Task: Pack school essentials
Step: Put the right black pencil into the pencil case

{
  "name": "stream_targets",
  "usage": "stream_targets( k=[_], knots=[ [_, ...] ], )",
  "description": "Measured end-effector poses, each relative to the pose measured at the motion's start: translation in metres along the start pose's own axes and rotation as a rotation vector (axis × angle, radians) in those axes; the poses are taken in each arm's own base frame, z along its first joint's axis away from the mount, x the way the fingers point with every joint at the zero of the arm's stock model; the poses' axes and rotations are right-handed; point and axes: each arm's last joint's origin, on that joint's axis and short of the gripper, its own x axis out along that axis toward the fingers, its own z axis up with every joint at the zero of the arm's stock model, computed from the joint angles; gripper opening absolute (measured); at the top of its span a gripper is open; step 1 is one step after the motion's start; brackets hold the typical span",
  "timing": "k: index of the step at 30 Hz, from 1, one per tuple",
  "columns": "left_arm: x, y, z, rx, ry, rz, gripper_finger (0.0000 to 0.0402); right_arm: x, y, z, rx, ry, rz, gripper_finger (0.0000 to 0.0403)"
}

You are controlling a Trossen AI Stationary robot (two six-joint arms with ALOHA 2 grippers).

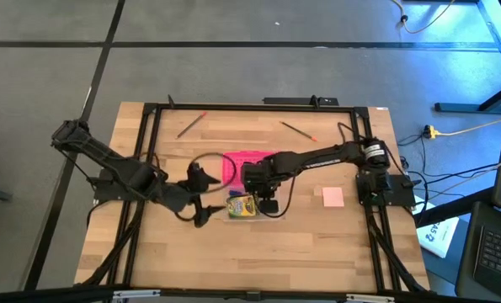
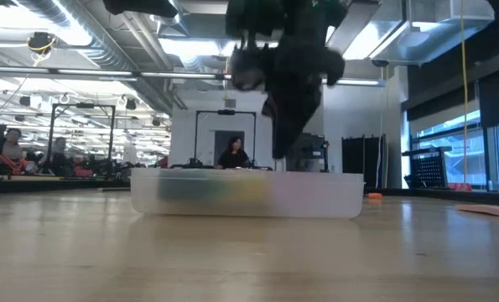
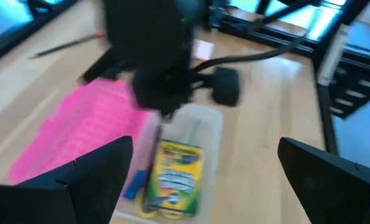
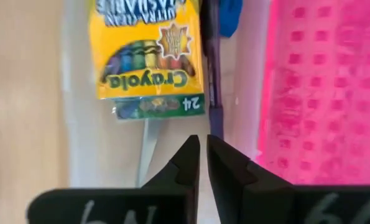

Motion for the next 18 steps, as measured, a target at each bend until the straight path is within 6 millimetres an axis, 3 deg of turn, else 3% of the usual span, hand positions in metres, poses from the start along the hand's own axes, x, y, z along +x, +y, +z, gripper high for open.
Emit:
stream_targets(
  k=[8, 18],
  knots=[
    [-0.002, 0.04, 0.016, -0.072, 0.031, 0.089, 0.0396, -0.063, -0.005, -0.007, 0.065, -0.125, -0.053, 0.0033],
    [0.006, 0.091, 0.018, -0.23, 0.187, 0.287, 0.0396, -0.136, -0.046, -0.034, 0.206, -0.246, -0.133, 0.0033]
  ],
)
